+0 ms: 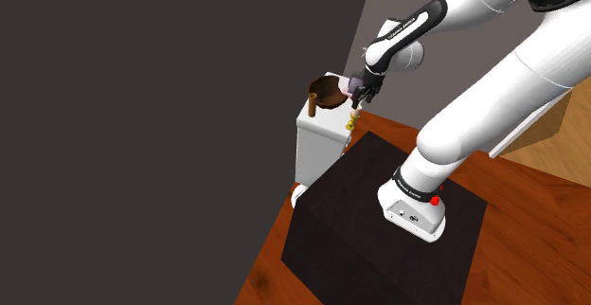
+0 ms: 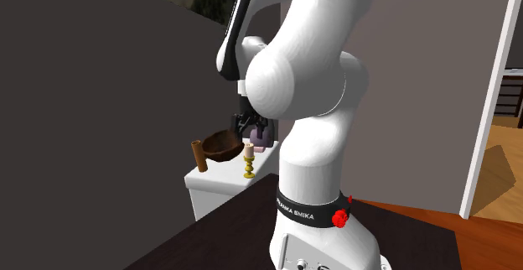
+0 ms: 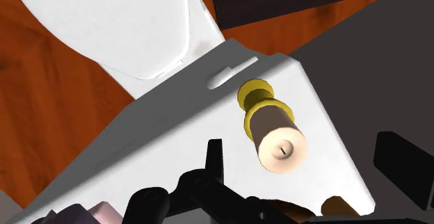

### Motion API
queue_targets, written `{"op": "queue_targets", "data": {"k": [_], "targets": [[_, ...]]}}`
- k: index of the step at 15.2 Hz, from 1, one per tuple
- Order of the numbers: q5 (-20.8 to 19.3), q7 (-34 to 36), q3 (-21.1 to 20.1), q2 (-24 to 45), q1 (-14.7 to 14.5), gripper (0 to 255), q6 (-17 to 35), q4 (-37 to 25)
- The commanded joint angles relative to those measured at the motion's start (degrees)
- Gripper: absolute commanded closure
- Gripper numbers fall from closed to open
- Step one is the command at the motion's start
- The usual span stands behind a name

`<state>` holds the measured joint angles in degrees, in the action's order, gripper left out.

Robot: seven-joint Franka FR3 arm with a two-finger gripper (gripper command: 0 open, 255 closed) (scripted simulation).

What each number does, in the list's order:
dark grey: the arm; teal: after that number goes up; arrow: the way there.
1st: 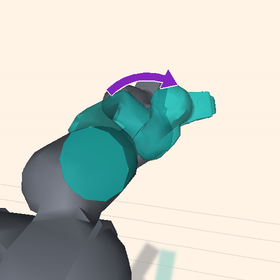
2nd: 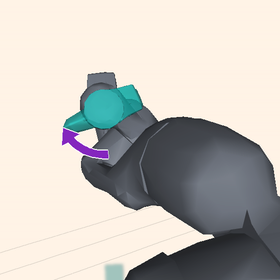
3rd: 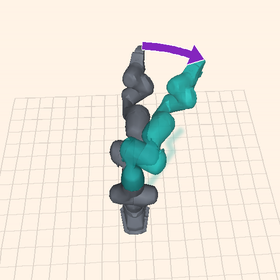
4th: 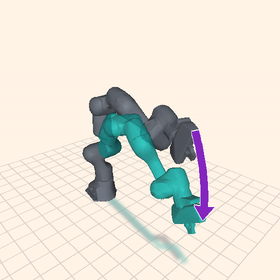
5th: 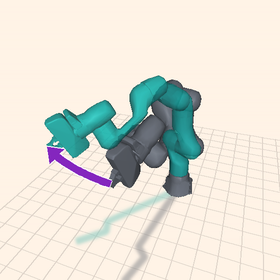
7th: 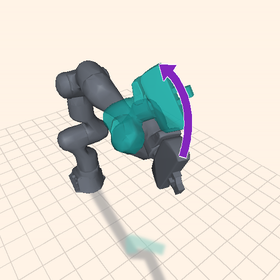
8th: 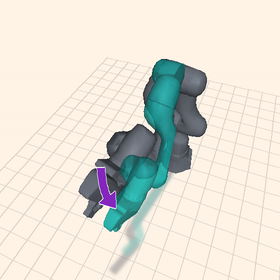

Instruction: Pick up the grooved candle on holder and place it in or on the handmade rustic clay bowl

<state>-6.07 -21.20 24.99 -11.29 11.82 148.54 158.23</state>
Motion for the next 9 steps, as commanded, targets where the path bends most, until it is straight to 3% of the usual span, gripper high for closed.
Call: {"op": "queue_targets", "data": {"k": [1,7,9], "targets": [[1.4,-1.4,0.7,2.7,-0.6,0,2.5,-0.2],[6.8,-5.2,1.4,8.6,-2.3,0,8.2,0.1],[6.8,-5.1,1.3,8.6,-2.3,0,8.2,0.1]]}}
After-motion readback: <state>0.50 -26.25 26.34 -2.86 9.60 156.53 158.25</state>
